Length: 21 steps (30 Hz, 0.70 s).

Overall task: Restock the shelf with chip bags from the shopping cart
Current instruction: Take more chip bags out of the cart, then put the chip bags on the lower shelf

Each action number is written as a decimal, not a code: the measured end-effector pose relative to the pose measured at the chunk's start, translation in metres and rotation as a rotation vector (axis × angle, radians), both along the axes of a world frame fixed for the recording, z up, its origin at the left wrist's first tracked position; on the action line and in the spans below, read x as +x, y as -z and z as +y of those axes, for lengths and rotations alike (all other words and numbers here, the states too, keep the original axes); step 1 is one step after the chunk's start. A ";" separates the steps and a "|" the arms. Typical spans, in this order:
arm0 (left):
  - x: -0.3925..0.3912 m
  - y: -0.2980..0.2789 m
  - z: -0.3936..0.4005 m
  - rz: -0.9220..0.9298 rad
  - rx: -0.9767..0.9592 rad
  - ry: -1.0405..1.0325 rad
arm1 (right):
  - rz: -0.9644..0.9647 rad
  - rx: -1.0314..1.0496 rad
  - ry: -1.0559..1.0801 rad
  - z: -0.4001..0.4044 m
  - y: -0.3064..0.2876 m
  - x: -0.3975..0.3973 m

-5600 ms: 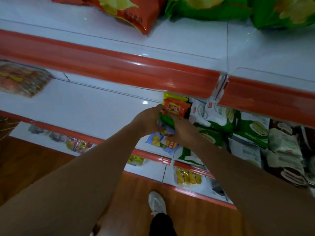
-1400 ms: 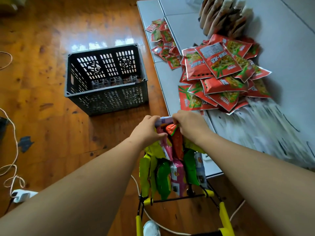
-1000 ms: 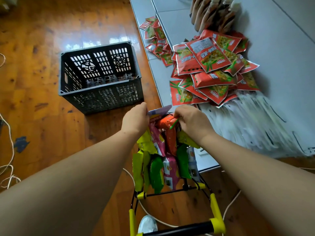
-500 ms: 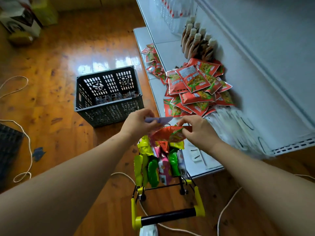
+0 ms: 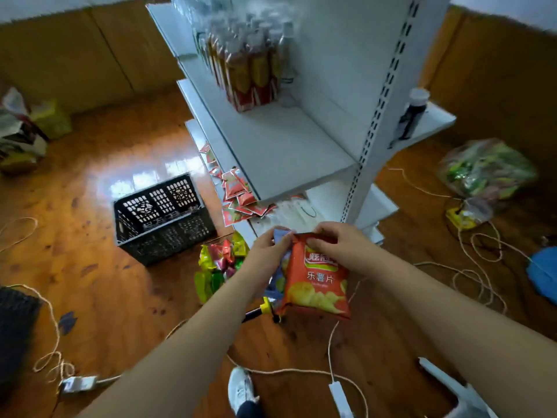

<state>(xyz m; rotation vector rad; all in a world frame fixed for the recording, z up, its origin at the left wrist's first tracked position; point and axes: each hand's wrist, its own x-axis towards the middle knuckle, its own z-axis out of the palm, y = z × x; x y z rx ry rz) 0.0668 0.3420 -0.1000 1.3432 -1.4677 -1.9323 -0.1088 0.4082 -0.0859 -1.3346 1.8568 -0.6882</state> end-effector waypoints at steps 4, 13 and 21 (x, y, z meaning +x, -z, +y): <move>-0.084 -0.047 0.093 0.062 0.187 0.051 | 0.182 -0.016 0.179 0.103 -0.046 -0.063; -0.238 -0.113 0.272 -0.038 0.188 0.943 | 0.356 -0.032 0.824 0.342 -0.129 -0.166; -0.312 -0.138 0.408 -0.087 0.045 1.406 | 0.102 -0.151 1.612 0.520 -0.150 -0.139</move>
